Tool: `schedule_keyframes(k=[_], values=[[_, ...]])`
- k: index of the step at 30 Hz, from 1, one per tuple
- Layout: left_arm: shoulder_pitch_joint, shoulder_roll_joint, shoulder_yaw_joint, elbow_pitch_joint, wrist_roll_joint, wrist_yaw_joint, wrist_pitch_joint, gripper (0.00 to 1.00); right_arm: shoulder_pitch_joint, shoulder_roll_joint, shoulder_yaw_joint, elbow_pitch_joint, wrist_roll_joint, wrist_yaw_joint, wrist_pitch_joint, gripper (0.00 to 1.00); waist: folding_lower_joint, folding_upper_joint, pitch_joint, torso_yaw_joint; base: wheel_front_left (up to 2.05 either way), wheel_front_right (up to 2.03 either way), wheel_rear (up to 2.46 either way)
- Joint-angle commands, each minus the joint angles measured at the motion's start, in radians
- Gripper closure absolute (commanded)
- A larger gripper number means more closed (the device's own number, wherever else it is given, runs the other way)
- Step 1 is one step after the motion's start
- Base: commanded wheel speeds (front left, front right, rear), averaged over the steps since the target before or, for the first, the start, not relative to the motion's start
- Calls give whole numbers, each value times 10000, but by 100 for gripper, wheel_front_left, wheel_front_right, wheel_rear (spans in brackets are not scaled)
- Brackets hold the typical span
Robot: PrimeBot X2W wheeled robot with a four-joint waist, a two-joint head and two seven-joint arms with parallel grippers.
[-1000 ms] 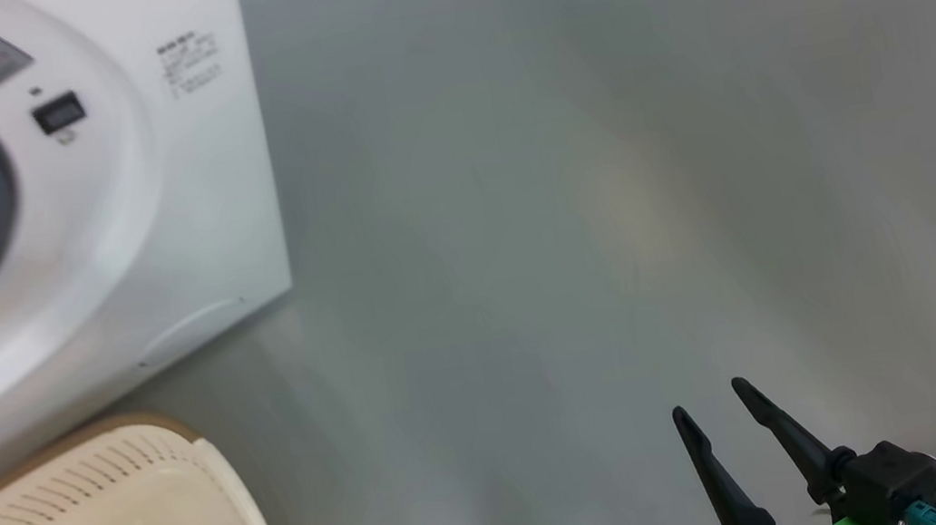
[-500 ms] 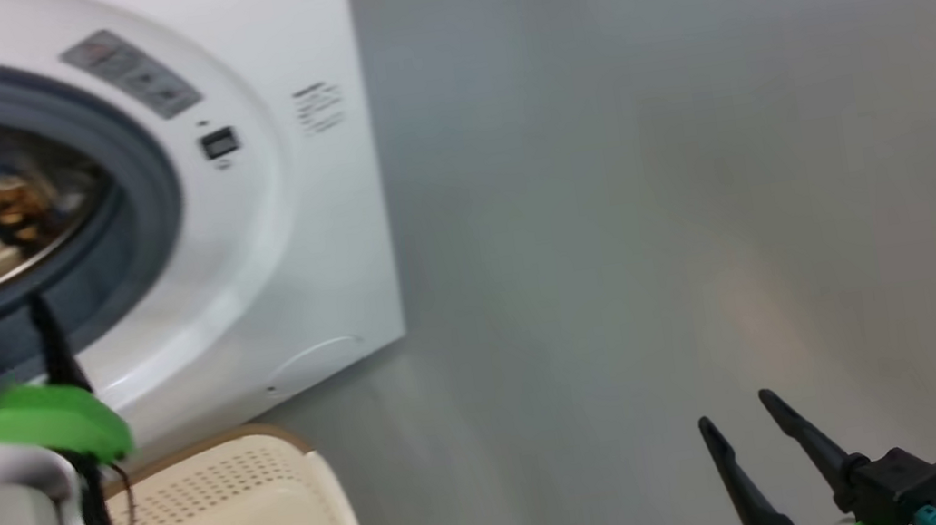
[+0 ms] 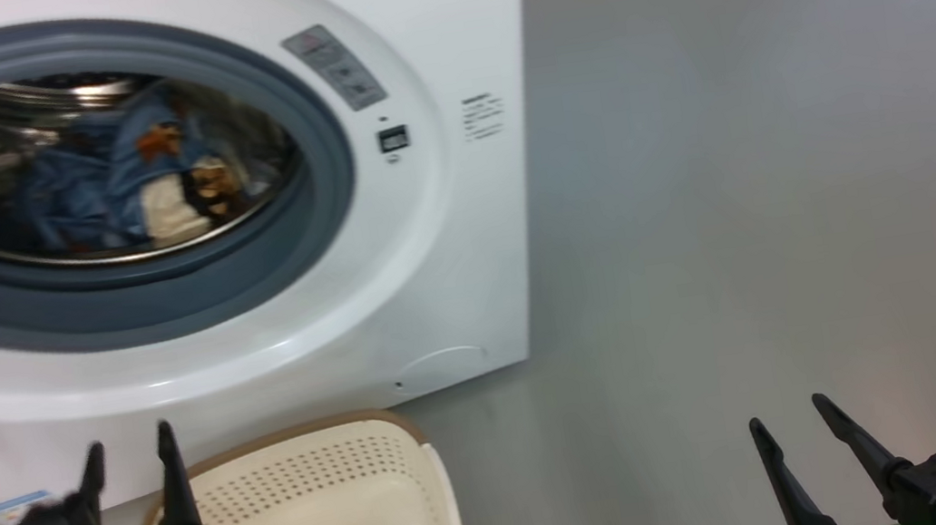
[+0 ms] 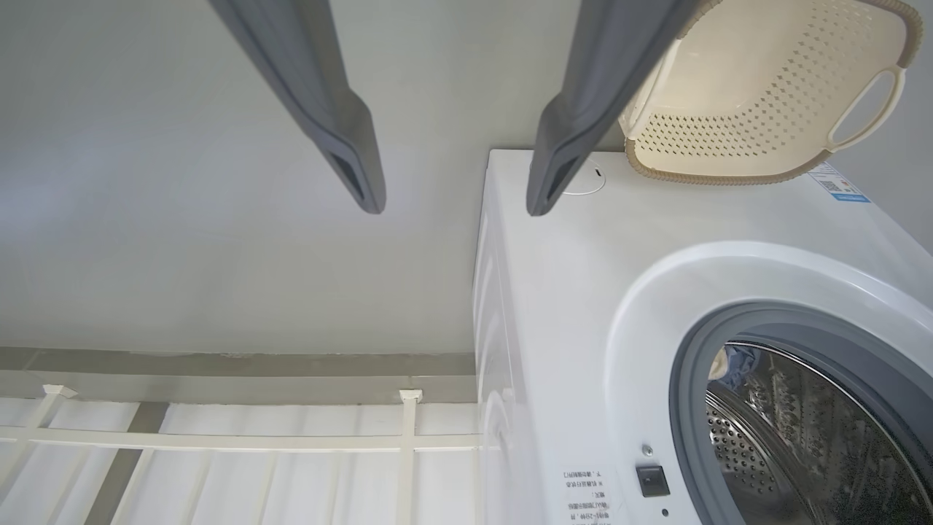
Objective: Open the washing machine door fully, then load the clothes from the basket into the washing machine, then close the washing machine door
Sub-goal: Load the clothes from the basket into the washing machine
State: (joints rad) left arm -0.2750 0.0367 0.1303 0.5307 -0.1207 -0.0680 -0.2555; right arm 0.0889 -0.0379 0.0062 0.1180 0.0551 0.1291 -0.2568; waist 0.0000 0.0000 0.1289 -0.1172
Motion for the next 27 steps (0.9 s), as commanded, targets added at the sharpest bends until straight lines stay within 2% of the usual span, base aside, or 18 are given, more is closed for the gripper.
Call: schedule_keyframes(k=[1, 10, 19, 27], values=[[386, 148, 86, -615, -155, -38, -63, 0, 37, -123, 110, -245, -138, 16, -49, 0, 0, 0, -578, 745, 0, 0, 0], [2176, 138, -919, -2323, -1382, 533, -63, 0, 236, -123, -168, -202, -248, 16, -49, 0, 0, 0, -1226, 1355, 0, 0, 0], [3891, 136, -1516, -4246, -1626, 1073, -63, 0, 239, -123, -128, -318, -288, 16, -49, 0, 0, 0, -1492, 1384, 0, 0, 0], [4563, 136, -1840, -4946, -1585, 1155, -63, 0, 371, -123, -506, -399, -232, 16, -49, 0, 0, 0, -1532, 1523, 0, 0, 0]])
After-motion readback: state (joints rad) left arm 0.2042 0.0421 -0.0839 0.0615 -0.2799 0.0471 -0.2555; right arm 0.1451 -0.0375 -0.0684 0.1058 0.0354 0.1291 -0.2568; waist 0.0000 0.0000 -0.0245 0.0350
